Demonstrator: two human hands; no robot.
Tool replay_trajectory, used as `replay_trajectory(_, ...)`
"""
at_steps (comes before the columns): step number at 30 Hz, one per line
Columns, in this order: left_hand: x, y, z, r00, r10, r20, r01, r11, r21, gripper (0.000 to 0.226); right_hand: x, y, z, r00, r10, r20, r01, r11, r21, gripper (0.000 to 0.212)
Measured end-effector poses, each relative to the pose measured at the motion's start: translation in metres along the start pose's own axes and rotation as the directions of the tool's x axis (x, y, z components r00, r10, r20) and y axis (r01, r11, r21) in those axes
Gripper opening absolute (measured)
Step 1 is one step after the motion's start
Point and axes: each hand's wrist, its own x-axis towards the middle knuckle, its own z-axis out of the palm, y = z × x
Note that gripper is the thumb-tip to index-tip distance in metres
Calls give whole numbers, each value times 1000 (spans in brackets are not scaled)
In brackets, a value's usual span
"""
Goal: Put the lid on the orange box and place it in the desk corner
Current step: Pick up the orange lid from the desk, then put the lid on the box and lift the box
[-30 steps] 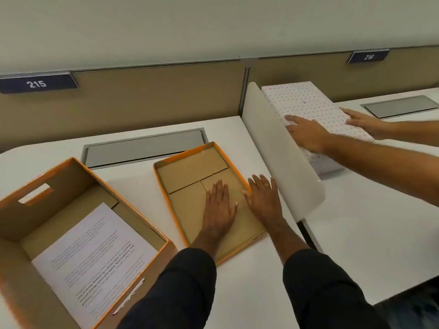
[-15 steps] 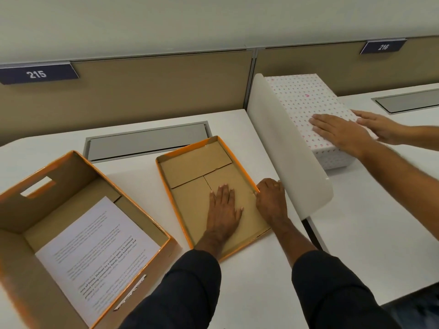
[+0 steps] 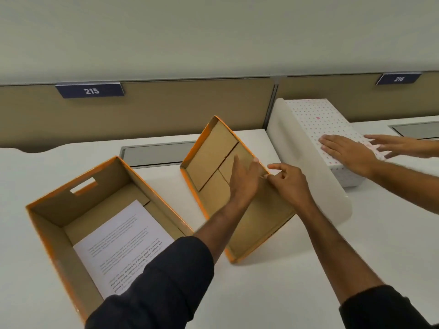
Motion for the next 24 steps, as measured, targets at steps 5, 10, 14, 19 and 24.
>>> replay_trajectory(5, -20, 46, -60, 990, -35, -140, -25, 913, -407, 83, -37, -72, 12, 969, -247, 22, 248, 964, -101, 31)
replay_trajectory(10, -36, 54, -121, 932, -66, -355, -136, 847, -514, 53, -94, -121, 55, 874, -486, 2, 447, 801, -397, 53)
replay_trajectory(14, -45, 40, -177, 935, -16, -354, -173, 851, -496, 44, -111, -139, 75, 816, -573, 78, 563, 754, -338, 49)
replay_trajectory(19, -73, 20, -251, 951, 115, -286, -247, 841, -481, 65, -78, -146, 82, 955, -270, 118, 285, 949, -134, 63)
replay_trajectory(24, -108, -13, -318, 969, 42, -242, -179, 795, -579, 62, -59, -146, 102, 962, 23, 273, -20, 1000, -15, 63)
